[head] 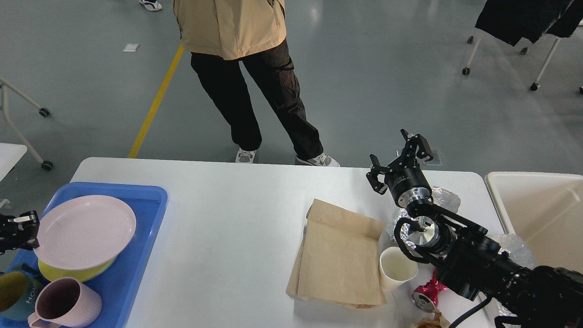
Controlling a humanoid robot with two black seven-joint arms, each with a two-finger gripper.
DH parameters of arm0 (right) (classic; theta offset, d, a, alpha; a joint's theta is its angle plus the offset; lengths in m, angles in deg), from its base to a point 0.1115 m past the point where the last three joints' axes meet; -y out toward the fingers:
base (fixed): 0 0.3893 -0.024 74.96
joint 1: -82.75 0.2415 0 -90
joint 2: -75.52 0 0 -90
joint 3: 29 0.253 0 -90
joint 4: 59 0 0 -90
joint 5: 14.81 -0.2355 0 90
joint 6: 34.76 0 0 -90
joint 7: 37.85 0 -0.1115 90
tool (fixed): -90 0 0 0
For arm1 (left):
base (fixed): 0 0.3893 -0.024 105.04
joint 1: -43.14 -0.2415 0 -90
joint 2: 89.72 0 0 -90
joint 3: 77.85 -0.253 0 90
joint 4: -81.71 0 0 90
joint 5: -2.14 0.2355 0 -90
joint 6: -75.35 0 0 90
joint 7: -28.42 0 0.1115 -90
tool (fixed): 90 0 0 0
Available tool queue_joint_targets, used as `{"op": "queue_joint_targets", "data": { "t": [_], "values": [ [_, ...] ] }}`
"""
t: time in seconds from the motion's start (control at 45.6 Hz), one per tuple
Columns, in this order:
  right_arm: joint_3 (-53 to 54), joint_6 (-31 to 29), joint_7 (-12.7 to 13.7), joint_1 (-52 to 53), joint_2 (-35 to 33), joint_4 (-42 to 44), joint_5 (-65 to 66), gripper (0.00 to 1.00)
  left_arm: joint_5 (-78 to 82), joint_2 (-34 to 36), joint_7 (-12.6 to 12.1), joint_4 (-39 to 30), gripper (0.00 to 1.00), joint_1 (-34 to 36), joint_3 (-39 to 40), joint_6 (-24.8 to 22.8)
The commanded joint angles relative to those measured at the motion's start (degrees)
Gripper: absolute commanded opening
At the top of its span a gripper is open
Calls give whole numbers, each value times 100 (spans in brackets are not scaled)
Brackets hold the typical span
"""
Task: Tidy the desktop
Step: 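Lay the pink plate onto the yellow plate in the tray, release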
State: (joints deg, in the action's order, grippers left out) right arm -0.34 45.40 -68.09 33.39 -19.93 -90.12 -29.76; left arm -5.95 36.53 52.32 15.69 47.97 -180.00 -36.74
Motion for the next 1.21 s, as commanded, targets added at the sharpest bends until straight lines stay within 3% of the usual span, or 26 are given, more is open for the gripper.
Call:
{"op": "queue_joint_targets", "data": {
  "t": [0.0, 0.153, 0.285, 0.373, 0.877, 1.03, 1.184],
  "values": [
    [0, 0, 0, 6, 0, 0, -8, 100, -105, 461, -17, 380, 0, -807, 624, 547],
    [0, 0, 0, -3, 0, 9, 0, 100, -114, 628, -148, 801, 0, -2020, 1626, 1417],
    [0, 0, 0, -3, 0, 9, 0, 100, -114, 646, -763, 1249, 0, -2794, 2646, 1927],
    [0, 0, 0, -3, 0, 9, 0, 100, -114, 646, -948, 1426, 0, -3050, 3156, 1945],
    [0, 0, 0, 6, 0, 0, 0, 100, -96, 628, -1010, 1461, 1, -3033, 3394, 1928],
    [0, 0, 0, 6, 0, 0, 0, 100, -96, 620, -1019, 1479, 9, -3024, 3394, 1945],
    [0, 0, 0, -3, 0, 0, 0, 100, -87, 620, -1002, 1479, 38, -3015, 3412, 1928]
  ]
}}
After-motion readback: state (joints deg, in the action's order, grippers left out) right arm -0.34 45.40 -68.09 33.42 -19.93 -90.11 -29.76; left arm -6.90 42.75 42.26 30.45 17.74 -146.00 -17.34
